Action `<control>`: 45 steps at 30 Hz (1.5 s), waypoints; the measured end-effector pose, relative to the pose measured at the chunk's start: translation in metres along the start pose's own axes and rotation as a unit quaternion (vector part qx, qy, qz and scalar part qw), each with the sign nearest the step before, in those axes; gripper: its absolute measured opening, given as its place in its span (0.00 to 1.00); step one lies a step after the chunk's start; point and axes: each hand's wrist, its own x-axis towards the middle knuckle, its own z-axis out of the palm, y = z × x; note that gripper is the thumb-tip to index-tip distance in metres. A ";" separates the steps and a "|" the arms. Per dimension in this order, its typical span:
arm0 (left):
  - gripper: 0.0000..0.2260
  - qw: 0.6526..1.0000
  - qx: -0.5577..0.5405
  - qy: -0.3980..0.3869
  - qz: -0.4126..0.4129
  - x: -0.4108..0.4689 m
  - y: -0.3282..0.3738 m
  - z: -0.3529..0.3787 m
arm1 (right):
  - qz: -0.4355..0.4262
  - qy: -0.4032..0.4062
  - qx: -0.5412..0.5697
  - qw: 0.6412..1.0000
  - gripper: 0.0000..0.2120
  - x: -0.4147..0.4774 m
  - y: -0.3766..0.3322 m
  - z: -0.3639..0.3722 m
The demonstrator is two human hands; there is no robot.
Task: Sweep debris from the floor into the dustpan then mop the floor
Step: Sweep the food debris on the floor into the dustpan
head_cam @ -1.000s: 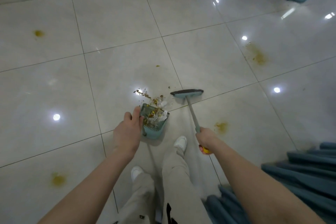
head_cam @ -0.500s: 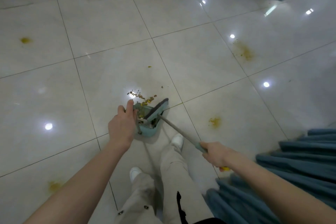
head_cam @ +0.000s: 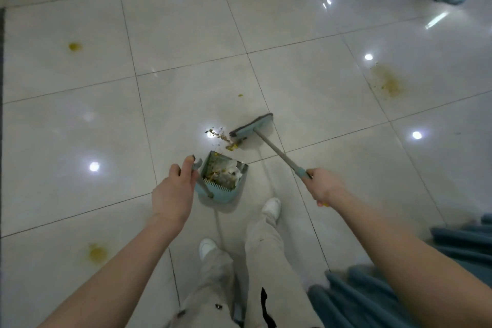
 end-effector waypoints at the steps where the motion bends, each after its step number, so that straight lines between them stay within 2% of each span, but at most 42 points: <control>1: 0.17 1.000 -0.002 -0.001 0.000 0.000 -0.001 0.002 | 0.014 0.003 0.020 1.000 0.14 0.008 -0.005 0.004; 7: 0.16 1.000 0.001 0.004 0.002 0.005 -0.002 0.006 | 0.073 -0.008 0.117 0.990 0.12 0.042 -0.018 0.025; 10: 0.16 1.000 0.007 0.005 0.010 0.007 0.001 0.005 | 0.092 -0.015 0.124 0.988 0.09 0.049 -0.018 0.036; 17: 0.15 1.000 0.008 0.017 0.009 0.012 -0.001 0.004 | 0.073 0.030 0.125 0.989 0.16 0.060 -0.013 0.039; 23: 0.14 0.999 0.009 0.028 0.021 0.017 0.001 0.005 | 0.101 -0.006 0.145 0.984 0.13 0.062 -0.031 0.037; 26: 0.16 0.999 0.020 0.021 0.015 0.019 0.002 0.005 | 0.087 -0.046 0.131 0.987 0.13 0.048 -0.038 0.045; 29: 0.17 1.000 0.022 0.019 0.011 0.020 0.005 0.003 | 0.056 -0.084 0.065 0.993 0.15 0.024 -0.032 0.060; 37: 0.15 0.999 -0.009 0.036 0.031 0.013 0.024 0.001 | -0.036 -0.139 -0.100 0.985 0.17 -0.042 0.036 0.083; 40: 0.15 0.999 -0.014 0.032 0.029 0.011 0.015 0.001 | -0.066 -0.130 -0.090 0.985 0.16 -0.052 0.046 0.061; 45: 0.14 0.999 -0.025 0.036 0.017 0.005 -0.008 0.001 | -0.076 -0.048 -0.030 0.996 0.14 -0.043 0.045 0.012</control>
